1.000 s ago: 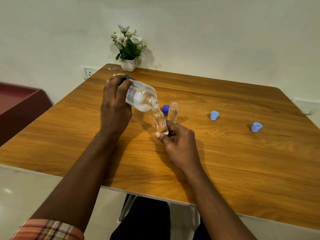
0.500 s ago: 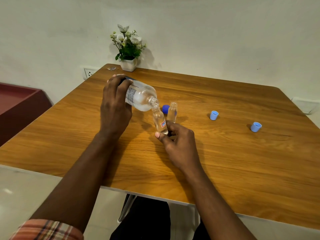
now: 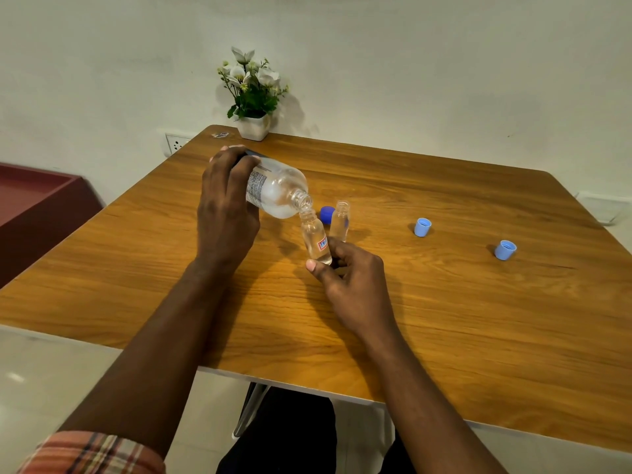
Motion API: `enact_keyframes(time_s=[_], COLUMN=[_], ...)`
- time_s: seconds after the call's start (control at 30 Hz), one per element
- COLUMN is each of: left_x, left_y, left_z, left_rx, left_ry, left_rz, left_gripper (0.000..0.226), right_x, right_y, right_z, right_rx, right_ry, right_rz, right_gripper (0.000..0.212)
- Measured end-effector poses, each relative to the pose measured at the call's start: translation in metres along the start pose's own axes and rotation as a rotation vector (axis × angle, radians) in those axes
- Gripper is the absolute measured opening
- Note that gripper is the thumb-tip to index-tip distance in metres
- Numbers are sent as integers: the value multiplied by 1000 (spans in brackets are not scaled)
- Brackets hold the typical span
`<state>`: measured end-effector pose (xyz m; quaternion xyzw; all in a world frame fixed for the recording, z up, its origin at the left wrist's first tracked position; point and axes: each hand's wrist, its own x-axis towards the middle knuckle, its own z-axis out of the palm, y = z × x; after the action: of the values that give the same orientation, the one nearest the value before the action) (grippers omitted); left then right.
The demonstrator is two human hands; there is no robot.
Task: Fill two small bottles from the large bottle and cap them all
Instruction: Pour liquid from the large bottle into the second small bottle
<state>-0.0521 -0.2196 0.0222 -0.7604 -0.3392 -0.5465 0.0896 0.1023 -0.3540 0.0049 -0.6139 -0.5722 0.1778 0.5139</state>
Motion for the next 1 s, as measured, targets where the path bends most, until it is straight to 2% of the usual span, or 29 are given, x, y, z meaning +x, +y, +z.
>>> enact_keyframes(time_s=[1.0], left_x=[1], left_y=[-4], left_z=[-1], left_rx=[43], left_ry=[25], left_rz=[25], left_gripper=[54], right_x=[0], right_y=[-1], right_z=[0], right_rx=[-11], right_ry=[8], right_rz=[-10], right_gripper=[22])
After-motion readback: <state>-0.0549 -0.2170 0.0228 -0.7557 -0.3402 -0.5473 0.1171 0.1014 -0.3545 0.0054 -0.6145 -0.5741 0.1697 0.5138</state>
